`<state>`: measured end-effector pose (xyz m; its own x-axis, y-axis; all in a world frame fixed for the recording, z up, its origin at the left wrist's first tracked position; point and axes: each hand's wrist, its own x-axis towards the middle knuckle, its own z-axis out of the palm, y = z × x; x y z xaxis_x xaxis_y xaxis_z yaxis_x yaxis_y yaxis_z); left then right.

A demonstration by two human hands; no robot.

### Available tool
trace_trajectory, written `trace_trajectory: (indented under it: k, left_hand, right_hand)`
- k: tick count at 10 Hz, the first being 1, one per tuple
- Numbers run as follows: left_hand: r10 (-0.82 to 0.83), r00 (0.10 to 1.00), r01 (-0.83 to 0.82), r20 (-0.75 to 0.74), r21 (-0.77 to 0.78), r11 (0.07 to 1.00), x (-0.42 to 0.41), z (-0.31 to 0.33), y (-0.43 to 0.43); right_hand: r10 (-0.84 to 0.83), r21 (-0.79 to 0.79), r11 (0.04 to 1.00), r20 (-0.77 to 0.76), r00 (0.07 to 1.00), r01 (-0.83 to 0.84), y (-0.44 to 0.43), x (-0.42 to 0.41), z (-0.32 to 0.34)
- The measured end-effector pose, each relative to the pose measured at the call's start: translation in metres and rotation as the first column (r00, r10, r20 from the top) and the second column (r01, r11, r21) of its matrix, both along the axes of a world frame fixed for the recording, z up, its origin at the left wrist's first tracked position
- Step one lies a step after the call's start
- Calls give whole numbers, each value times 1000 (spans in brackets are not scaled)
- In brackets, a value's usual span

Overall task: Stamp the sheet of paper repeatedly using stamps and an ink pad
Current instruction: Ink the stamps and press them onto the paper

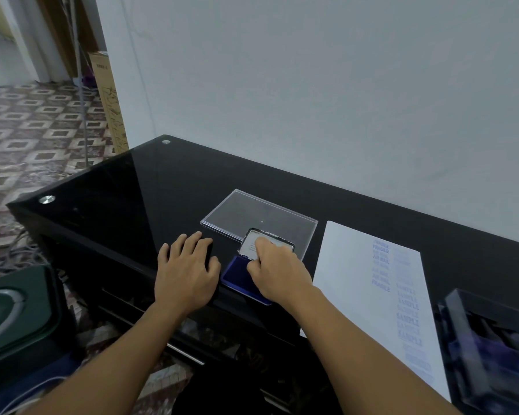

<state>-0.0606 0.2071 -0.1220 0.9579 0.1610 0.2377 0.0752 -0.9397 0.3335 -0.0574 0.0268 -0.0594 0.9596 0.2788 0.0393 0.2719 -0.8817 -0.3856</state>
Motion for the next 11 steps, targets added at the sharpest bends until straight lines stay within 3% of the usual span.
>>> trace_trajectory:
  k: [7, 11]
  left_hand:
    - [-11, 1000, 11, 0, -27, 1000, -1, -1, 2]
    - [-37, 999, 39, 13, -317, 948, 3, 27, 2]
  right_hand:
    - [-22, -25, 999, 10, 1000, 22, 1, -10, 1]
    - [-78, 152, 986, 28, 997, 72, -46, -34, 16]
